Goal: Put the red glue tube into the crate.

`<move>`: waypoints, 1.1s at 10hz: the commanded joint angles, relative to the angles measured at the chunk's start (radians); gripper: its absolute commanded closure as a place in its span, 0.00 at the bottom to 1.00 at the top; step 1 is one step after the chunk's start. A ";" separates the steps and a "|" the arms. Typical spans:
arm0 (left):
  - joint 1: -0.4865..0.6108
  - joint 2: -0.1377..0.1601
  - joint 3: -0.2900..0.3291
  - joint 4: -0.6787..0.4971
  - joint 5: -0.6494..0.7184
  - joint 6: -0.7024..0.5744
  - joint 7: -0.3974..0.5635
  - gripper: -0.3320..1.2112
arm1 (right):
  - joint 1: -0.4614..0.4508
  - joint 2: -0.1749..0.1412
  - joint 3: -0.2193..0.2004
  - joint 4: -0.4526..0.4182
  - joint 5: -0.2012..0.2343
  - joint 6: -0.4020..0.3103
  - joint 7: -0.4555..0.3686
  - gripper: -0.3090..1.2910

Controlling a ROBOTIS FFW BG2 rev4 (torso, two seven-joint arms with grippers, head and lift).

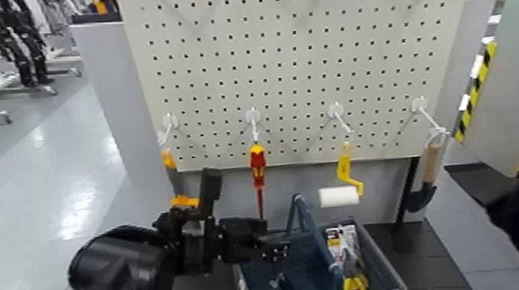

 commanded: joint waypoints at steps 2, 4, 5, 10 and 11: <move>0.184 -0.006 0.139 -0.319 -0.185 -0.023 0.119 0.23 | 0.008 0.104 -0.002 -0.024 0.015 0.009 -0.003 0.26; 0.366 -0.032 0.274 -0.488 -0.273 -0.067 0.243 0.27 | 0.013 0.104 -0.002 -0.031 0.023 0.008 -0.008 0.26; 0.455 -0.028 0.317 -0.543 -0.282 -0.136 0.321 0.28 | 0.014 0.103 0.000 -0.031 0.024 0.008 -0.011 0.26; 0.833 0.000 0.334 -0.604 -0.248 -0.540 0.817 0.28 | 0.042 0.103 0.023 -0.054 0.089 -0.021 -0.152 0.23; 0.862 0.008 0.329 -0.596 -0.259 -0.603 0.872 0.28 | 0.043 0.103 0.021 -0.059 0.098 -0.021 -0.153 0.23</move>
